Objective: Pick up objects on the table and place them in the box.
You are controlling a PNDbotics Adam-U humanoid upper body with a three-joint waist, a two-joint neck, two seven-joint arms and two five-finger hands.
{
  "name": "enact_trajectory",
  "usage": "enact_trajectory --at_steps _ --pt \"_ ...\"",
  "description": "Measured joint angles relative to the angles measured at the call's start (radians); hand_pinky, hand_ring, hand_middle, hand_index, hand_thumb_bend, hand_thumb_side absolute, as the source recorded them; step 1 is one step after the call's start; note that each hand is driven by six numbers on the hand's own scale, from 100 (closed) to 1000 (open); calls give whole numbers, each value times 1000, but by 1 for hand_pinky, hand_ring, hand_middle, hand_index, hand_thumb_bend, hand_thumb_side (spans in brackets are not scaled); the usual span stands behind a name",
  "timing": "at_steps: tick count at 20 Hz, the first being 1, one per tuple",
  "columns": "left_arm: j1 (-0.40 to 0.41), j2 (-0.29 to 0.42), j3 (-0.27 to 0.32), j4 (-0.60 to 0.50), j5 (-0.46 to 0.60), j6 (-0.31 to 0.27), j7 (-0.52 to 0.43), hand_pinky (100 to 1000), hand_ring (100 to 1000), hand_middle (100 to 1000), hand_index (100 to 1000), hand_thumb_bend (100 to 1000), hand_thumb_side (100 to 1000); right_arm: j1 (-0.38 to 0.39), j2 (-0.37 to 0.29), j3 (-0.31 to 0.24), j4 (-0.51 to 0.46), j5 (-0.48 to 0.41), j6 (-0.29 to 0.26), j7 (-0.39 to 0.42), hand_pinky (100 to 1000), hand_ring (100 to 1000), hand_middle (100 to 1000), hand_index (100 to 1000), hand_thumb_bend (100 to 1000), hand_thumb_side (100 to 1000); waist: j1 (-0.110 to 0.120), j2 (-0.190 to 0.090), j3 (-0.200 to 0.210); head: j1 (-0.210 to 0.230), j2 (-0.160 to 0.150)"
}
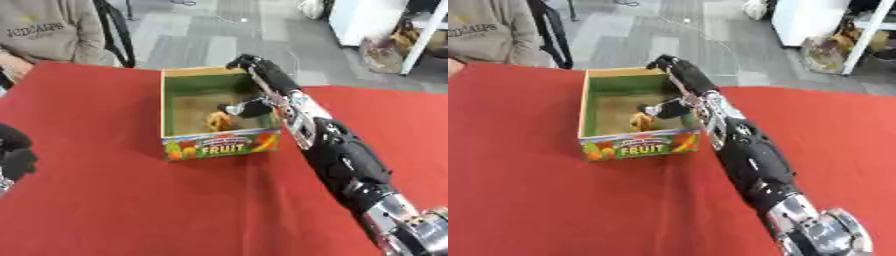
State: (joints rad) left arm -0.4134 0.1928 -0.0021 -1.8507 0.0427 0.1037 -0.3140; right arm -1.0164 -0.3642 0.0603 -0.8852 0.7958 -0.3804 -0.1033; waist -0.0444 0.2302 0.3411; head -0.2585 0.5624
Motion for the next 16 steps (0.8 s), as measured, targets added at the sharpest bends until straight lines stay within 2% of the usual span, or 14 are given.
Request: enact_trajectory --at_steps 1,2,3,8,11,14,16 --pt "5 1 2 0 -1 0 1 465 506 510 590 497 344 6 -1 9 -32 -48 5 18 653 748 708 814 525 354 2 -2 -13 10 3" --pt "10 1 6 1 -2 0 4 464 506 509 589 497 344 14 -2 18 -66 -96 11 37 641 739 699 810 558 415 3 -2 -30 19 7" --pt "15 2 9 2 -5 0 7 464 506 509 588 497 344 23 -4 27 -102 -141 16 57 637 735 693 810 519 352 5 -3 -47 29 8" --pt "44 22 41 7 -24 0 35 463 505 509 586 499 344 93 -33 60 -309 -324 26 166 629 707 671 781 470 340 6 -8 -139 78 16" --pt "57 28 58 7 -33 3 52 463 505 509 584 499 345 141 -57 63 -441 -371 19 233 631 693 661 771 444 344 5 -8 -179 101 17" --pt "72 32 71 7 -40 6 64 463 505 509 583 498 345 205 -71 52 -561 -376 1 289 630 687 653 769 441 340 2 -8 -233 130 17" --pt "79 36 77 7 -45 8 68 463 505 509 583 496 346 249 -74 40 -620 -386 -2 312 622 677 641 761 430 320 6 -7 -250 148 17"
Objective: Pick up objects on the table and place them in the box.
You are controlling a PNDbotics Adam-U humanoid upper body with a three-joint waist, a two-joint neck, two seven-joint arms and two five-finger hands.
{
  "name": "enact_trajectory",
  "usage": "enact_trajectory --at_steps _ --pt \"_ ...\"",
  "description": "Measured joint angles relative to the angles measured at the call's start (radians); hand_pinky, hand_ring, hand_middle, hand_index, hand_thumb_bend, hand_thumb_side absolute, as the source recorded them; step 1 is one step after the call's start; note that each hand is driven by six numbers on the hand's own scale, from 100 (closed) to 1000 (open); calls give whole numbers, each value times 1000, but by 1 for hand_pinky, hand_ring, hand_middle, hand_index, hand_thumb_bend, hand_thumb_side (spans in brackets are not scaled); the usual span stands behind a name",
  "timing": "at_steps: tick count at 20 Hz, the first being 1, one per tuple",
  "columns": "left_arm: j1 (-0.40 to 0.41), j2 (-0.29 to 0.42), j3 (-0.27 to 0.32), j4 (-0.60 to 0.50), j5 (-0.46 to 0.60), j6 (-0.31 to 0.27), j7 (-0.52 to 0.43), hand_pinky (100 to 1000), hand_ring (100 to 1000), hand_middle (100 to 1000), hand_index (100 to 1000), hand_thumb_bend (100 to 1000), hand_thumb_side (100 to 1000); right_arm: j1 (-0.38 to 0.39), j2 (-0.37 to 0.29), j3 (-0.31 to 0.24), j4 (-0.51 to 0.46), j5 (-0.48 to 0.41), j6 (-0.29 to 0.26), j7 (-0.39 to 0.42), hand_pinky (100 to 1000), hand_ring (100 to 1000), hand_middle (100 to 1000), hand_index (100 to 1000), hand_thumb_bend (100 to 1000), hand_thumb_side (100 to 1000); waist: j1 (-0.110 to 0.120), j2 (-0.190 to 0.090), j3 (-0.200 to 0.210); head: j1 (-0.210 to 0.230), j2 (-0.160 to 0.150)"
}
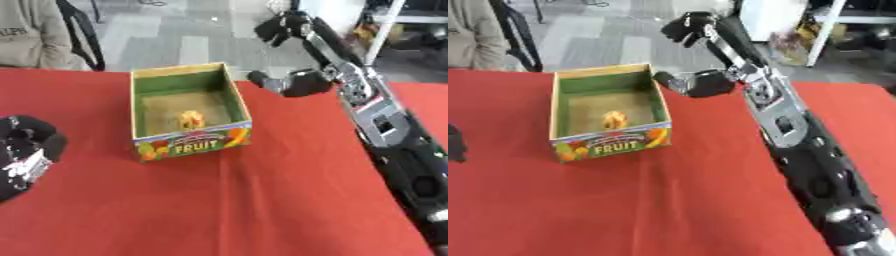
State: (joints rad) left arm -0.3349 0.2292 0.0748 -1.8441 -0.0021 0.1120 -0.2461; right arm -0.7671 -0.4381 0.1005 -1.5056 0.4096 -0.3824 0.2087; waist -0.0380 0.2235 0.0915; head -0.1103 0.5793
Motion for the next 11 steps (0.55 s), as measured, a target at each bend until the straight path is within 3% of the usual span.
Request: enact_trajectory --at_steps 11 --pt "18 1 23 0 -17 1 18 463 506 509 581 492 347 187 5 -29 -129 -123 46 18 571 635 594 748 468 299 10 9 -45 57 5"
